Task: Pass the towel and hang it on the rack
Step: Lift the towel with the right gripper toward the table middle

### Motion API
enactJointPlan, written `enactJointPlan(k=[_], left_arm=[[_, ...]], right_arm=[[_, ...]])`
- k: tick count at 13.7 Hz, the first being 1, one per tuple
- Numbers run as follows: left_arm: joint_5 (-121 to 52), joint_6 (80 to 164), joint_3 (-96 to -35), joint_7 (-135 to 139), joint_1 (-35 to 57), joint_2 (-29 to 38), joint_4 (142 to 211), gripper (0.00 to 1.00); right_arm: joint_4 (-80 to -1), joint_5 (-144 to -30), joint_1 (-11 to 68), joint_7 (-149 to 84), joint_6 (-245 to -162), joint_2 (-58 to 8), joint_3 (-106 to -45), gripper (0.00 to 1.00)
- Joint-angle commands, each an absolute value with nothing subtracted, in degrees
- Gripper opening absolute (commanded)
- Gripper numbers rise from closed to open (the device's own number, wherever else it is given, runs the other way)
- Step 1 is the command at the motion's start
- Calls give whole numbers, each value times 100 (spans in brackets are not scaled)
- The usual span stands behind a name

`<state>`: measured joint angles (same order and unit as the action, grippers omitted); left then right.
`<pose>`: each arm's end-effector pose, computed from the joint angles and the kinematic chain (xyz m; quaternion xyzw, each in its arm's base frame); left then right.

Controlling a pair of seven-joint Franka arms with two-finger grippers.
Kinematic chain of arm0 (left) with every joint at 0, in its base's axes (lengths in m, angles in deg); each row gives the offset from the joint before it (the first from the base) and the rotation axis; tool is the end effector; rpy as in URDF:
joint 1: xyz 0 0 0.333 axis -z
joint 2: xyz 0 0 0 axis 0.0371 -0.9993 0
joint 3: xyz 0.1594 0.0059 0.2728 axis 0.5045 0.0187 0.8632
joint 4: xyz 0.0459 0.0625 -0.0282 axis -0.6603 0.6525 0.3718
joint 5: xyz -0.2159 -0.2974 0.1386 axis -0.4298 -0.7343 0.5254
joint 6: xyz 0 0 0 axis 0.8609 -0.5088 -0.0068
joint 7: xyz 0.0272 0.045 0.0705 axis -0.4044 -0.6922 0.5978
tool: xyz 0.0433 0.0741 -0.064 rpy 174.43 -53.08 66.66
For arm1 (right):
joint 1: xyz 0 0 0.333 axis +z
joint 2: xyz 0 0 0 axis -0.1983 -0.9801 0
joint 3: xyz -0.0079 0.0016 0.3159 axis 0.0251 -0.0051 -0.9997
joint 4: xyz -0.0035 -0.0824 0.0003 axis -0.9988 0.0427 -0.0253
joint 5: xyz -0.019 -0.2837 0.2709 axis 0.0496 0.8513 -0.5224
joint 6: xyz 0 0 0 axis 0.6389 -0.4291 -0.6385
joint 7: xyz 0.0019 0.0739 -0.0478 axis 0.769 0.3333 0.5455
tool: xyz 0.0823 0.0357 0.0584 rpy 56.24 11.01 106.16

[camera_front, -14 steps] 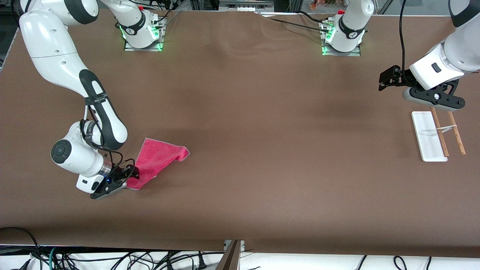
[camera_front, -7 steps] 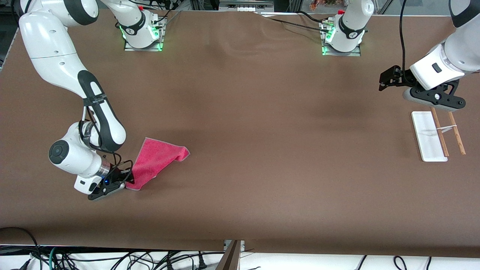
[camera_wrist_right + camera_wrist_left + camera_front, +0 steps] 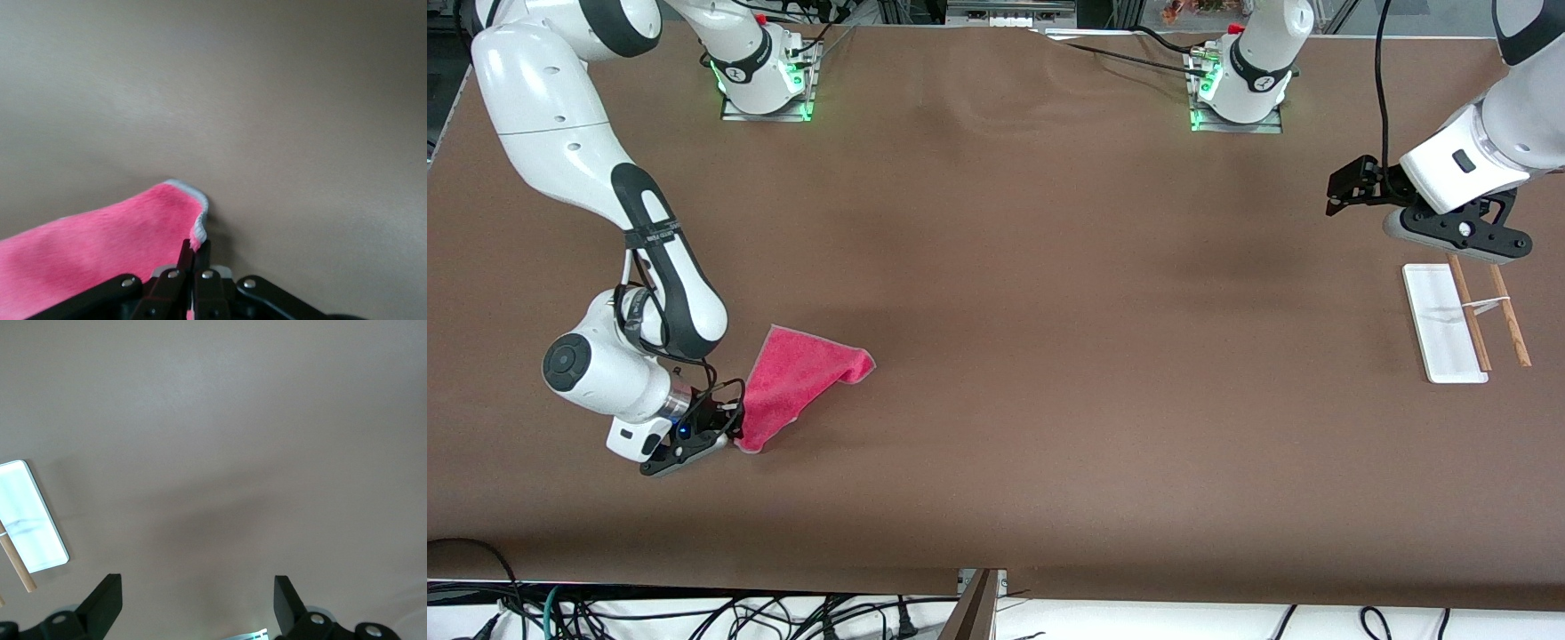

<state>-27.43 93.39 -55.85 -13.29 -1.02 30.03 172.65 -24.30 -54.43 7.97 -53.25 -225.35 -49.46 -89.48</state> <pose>0.5451 -0.0540 0.5742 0.9905 -0.1202 -0.0644 0.0195 0.7330 0.0435 0.2018 -0.9716 -0.2148 -0.0729 0.0676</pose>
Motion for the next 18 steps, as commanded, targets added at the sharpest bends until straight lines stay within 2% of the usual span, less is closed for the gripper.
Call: enactJointPlan(k=[1, 8, 13, 15, 18], left_arm=[[-2659, 9291, -5613, -1345, -148, 2962, 17169, 100], [-2659, 9291, -5613, -1345, -148, 2962, 17178, 100], [-2659, 9291, -5613, -1345, -148, 2962, 17178, 100], [-2659, 9265, -5613, -1336, -157, 2962, 17178, 100], [-2668, 9256, -5586, -1345, -165, 2944, 17169, 100]], right_arm=[[-2460, -5441, 949, -4823, -21606, -4289, -8980, 0], [-2416, -5010, 2056, -2827, -19260, -2882, -8954, 0], [-951, -5054, 3137, -1587, -17142, -2704, -8989, 0], [-580, -5063, 3603, -1131, -16971, -2713, -8980, 0], [-509, -5396, 4008, -928, -17268, -2783, -9006, 0]])
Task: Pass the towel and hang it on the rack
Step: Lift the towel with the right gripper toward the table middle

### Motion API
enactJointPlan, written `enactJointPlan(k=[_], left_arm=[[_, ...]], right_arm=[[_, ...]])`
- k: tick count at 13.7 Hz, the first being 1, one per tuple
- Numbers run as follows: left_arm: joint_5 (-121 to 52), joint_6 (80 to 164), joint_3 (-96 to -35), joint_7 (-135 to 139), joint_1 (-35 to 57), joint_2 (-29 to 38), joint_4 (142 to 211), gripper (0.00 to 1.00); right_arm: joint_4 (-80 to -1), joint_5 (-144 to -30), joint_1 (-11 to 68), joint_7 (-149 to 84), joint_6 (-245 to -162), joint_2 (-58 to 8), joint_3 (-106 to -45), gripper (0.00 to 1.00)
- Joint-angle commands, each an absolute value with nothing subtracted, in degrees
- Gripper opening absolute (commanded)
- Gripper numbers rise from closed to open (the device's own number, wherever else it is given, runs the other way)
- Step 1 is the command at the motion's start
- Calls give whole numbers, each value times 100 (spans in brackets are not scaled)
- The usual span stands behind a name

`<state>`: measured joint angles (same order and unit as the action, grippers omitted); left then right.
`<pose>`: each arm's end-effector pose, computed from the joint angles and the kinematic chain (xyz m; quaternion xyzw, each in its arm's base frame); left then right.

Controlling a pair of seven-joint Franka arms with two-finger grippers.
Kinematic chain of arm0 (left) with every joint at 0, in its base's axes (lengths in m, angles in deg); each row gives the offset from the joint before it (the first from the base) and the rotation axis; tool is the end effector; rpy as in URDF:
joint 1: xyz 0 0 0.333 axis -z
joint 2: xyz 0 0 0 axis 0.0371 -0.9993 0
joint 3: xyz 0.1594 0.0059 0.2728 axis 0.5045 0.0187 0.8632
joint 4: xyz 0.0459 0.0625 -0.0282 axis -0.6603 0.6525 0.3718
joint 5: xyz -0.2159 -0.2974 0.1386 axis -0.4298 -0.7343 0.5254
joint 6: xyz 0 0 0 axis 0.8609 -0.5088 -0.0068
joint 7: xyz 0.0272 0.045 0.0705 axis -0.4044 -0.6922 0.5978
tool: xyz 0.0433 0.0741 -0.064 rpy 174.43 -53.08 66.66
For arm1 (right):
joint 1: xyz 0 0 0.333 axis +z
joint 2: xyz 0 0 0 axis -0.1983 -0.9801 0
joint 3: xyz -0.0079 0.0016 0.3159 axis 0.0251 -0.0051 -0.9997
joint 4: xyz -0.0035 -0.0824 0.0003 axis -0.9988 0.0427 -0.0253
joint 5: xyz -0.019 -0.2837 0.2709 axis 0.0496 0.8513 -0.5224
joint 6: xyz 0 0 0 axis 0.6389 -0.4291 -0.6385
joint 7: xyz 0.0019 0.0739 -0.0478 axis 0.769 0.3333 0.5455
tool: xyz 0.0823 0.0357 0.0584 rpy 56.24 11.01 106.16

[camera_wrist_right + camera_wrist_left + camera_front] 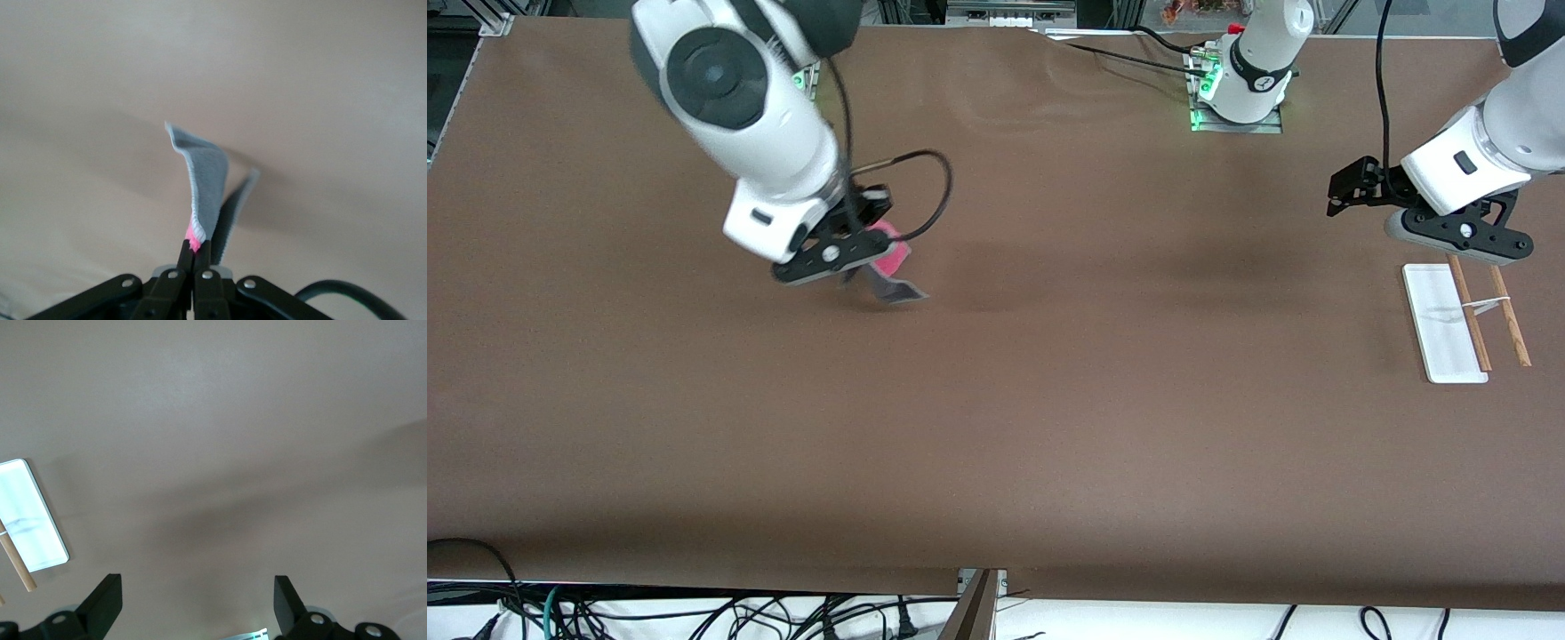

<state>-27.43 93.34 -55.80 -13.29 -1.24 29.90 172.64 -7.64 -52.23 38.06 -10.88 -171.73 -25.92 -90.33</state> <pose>0.5458 -0.0514 0.5730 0.9906 -0.1179 -0.0659 0.0199 0.5494 0.3736 0.5497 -0.9831 -0.1655 0.0747 0.0209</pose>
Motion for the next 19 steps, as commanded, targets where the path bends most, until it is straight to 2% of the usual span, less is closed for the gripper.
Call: enactJointPlan(k=[1, 5, 8, 14, 19], left_arm=[[-2668, 9256, -5578, -1371, -166, 2927, 17169, 100], [-2756, 8721, -5595, -1362, -157, 2567, 17081, 100], [-3097, 8728, -5613, -1633, -156, 2400, 17081, 100], [-4371, 9132, -5569, -4135, -569, 1828, 17116, 100], [-4741, 9457, -5621, -6154, -579, 1258, 17178, 100]], right_arm=[[-500, -5388, 4253, -814, -17366, -2775, -8963, 0], [-325, -5405, 5070, 74, -17296, -2775, -8945, 0], [-8, -5597, 5432, 110, -17463, -2871, -8945, 0], [221, -6179, 5889, 654, -18060, -3117, -8945, 0], [476, -6257, 6303, 2103, -19087, -3504, -9032, 0]])
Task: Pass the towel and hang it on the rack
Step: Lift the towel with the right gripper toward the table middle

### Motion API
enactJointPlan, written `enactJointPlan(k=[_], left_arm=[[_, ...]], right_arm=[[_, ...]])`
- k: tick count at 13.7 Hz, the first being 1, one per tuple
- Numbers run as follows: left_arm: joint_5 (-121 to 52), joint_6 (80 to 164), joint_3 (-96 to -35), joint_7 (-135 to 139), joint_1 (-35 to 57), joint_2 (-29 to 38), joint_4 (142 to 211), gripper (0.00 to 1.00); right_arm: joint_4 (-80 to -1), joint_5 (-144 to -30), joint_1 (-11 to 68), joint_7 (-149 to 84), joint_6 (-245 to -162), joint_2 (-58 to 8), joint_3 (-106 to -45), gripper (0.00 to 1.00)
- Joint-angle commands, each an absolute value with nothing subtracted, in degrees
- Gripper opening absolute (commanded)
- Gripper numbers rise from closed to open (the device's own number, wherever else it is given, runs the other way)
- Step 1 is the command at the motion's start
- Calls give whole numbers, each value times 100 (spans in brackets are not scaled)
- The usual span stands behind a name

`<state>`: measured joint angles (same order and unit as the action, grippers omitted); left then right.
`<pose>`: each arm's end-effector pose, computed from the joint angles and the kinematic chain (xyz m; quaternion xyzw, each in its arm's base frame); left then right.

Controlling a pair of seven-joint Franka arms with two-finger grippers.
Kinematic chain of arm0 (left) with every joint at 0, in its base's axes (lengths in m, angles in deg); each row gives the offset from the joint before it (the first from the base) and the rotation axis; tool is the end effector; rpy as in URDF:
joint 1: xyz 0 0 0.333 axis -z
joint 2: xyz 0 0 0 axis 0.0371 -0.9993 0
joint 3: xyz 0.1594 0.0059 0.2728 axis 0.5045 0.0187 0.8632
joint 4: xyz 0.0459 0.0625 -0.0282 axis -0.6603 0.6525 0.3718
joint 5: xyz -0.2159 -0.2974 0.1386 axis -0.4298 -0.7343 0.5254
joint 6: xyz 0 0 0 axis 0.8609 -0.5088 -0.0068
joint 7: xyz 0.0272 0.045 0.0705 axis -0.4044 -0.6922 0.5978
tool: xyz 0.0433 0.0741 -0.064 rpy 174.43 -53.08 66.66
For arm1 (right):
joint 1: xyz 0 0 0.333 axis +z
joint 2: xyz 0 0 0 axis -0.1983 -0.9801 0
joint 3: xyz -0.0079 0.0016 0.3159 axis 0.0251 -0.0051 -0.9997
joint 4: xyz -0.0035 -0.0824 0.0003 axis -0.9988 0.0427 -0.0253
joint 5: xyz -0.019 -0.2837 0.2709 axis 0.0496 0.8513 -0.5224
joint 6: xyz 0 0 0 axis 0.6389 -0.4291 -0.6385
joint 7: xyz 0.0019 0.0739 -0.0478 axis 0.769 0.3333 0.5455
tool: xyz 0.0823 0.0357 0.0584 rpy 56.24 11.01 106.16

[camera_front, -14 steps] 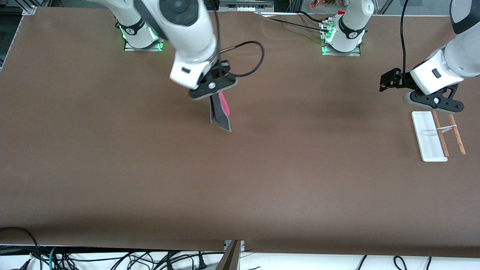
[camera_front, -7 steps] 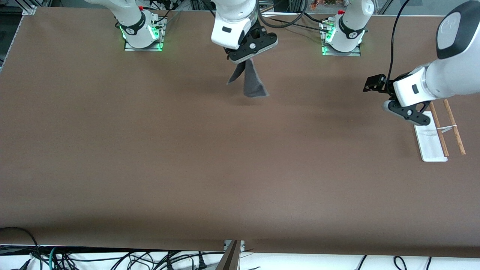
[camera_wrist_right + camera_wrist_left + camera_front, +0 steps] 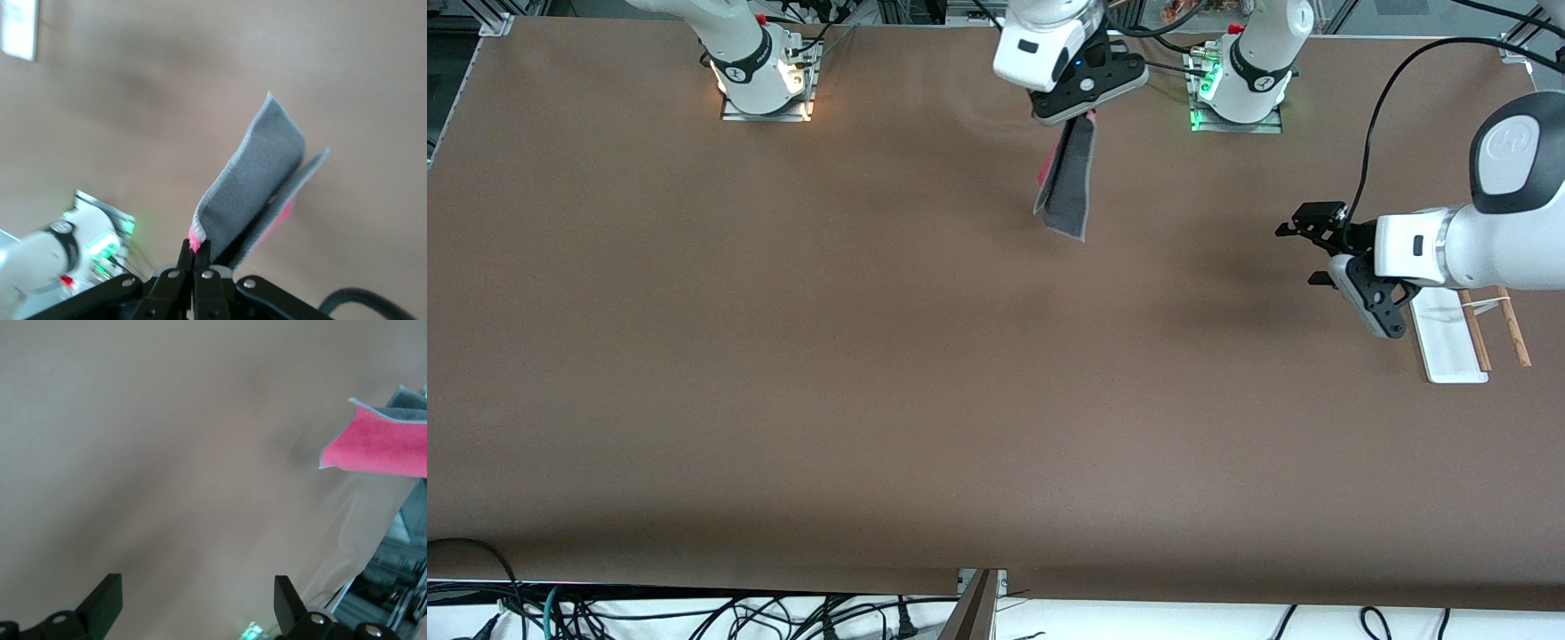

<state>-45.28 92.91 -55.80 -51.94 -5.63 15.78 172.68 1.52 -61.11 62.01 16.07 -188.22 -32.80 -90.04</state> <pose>0.5909 -0.0372 0.4403 0.8909 -0.3679 -0.0986 0.2474 0.3822 0.6140 0.5717 -0.9782 -0.1175 0.0386 0.1666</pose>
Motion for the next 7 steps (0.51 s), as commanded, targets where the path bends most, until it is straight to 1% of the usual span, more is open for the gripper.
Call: enactJointPlan(k=[1, 4, 7], left_arm=[[-4951, 9536, -5613, -6761, -570, 1152, 17204, 100], [-5067, 9660, -5621, -7758, -579, 1160, 17528, 100], [-5180, 10159, -5692, -8409, -587, 1396, 18247, 100]], right_arm=[[476, -6310, 6294, 2166, -19307, -3548, -9076, 0], [476, -6469, 6294, 2290, -19765, -3610, -9077, 0], [485, -6469, 6303, 2466, -19915, -3618, -9085, 0]])
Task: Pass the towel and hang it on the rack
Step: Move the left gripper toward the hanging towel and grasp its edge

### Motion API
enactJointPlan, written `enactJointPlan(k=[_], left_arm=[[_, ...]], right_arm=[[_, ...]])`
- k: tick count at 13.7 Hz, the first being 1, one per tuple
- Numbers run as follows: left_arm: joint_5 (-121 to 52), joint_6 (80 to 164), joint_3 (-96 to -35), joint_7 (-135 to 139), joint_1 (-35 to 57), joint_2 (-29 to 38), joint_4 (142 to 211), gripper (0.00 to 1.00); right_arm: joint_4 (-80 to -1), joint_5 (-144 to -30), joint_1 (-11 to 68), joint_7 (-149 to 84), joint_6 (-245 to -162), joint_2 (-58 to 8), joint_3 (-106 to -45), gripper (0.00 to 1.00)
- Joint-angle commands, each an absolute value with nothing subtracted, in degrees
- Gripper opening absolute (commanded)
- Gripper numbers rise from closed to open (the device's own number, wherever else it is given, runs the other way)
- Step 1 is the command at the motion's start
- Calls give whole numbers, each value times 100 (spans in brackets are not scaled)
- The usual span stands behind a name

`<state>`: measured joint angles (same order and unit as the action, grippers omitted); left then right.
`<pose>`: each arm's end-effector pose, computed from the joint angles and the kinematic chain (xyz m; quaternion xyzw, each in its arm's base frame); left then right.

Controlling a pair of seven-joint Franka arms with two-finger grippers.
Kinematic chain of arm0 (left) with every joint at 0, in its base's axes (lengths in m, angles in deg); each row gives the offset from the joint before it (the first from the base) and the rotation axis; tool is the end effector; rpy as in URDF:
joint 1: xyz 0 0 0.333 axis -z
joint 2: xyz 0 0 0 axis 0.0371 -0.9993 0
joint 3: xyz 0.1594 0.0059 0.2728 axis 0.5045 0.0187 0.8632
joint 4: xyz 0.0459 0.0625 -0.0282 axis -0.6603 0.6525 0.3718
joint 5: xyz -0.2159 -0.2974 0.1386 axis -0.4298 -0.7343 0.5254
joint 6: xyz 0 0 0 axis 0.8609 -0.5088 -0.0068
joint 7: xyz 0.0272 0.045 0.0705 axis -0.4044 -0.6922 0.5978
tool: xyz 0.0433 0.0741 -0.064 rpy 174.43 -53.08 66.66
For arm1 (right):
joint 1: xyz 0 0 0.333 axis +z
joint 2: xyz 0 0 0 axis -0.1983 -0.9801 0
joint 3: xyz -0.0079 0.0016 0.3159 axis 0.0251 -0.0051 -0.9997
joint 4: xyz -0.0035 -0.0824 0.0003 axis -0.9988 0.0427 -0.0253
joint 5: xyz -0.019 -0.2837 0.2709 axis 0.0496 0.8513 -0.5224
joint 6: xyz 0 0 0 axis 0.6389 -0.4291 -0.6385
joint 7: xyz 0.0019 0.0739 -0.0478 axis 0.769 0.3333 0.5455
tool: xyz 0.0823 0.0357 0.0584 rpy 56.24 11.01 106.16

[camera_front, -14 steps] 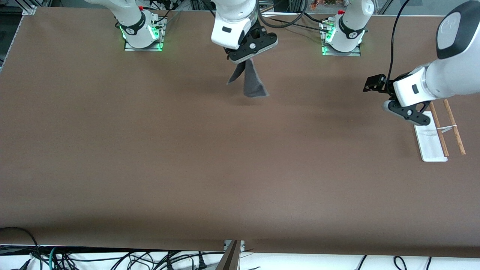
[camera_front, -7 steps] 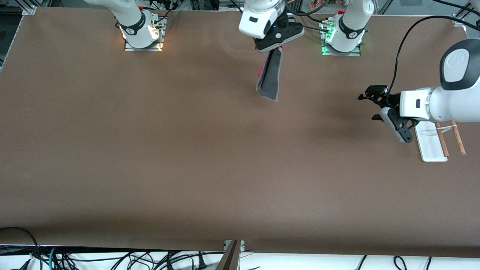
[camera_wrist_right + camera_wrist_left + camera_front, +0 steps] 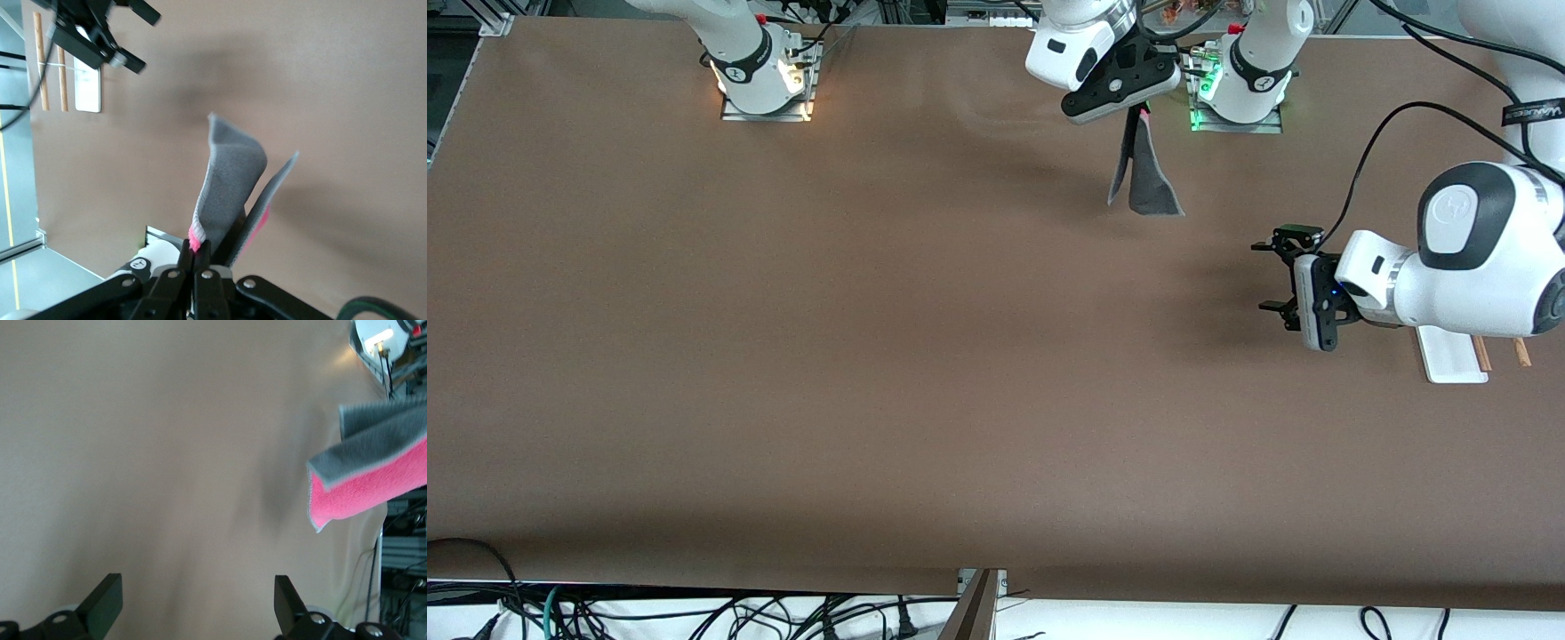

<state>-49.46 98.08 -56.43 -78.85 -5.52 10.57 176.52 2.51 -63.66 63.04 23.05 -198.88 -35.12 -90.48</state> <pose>0.5954 -0.0487 0.3649 0.7831 -0.5363 -0.0423 0.3121 0.3840 0.6405 0.5726 -0.9686 -0.0490 0.0249 0.2424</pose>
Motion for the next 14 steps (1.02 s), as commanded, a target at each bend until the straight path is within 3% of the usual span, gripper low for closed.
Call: enactJointPlan(k=[1, 6, 10, 14], left_arm=[[-5373, 10326, -5692, -8690, -587, 1510, 18520, 100], [-5498, 10670, -5840, -9035, -570, 1898, 19145, 100], [-5498, 11477, -6192, -9053, -543, 2100, 19708, 100], [-5777, 11866, -6351, -10060, -570, 2197, 19867, 100]], right_arm=[[485, -6469, 6303, 2475, -19916, -3618, -9085, 0], [476, -6469, 6303, 2483, -19916, -3618, -9085, 0], [476, -6469, 6303, 2483, -19916, -3618, -9085, 0], [476, -6469, 6303, 2483, -19924, -3618, -9085, 0]])
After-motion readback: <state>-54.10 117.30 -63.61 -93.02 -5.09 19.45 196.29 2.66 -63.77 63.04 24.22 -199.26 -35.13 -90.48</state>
